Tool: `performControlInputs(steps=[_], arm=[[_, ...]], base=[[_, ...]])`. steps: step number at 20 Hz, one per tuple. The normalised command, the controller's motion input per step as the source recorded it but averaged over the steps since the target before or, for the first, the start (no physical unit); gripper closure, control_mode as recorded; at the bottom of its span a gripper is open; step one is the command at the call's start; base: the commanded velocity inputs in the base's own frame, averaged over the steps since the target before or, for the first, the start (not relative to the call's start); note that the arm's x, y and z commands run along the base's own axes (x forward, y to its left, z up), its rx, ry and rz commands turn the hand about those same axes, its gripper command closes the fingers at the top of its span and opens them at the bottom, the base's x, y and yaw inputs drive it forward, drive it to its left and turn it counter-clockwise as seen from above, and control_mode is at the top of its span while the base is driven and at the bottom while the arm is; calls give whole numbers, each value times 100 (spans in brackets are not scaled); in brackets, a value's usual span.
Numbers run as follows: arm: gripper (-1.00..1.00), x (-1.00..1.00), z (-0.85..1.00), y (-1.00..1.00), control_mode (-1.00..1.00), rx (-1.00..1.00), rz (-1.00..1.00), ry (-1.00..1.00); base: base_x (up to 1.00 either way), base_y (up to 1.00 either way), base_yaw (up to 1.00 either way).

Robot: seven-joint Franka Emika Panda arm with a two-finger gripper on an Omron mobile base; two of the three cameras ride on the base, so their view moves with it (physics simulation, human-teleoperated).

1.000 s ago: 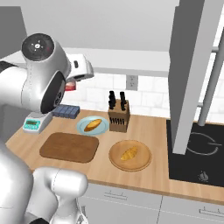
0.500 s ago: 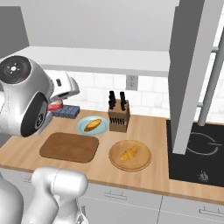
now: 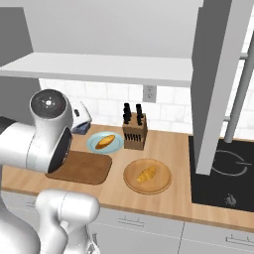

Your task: From the different types of pastries on the counter, select a croissant and place it on the cutting board. Then retrieve a jar of jam from the cabinet and place it alongside the croissant on the cutting board.

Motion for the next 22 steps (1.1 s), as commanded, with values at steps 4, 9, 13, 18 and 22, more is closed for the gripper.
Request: performControlInputs(steps=[4, 9, 13, 18, 22], arm=[[100, -18, -55, 0, -100, 0, 27, 4], [100, 5, -35, 9, -100, 6, 17, 3], [100, 47, -5, 16, -100, 8, 16, 5], [100, 76, 0, 6, -100, 11, 13, 6], [100, 71, -11, -25, -100, 18, 25, 10]], base=[[0, 0, 0], [0, 0, 0], [0, 0, 0], [0, 0, 0], [0, 0, 0]])
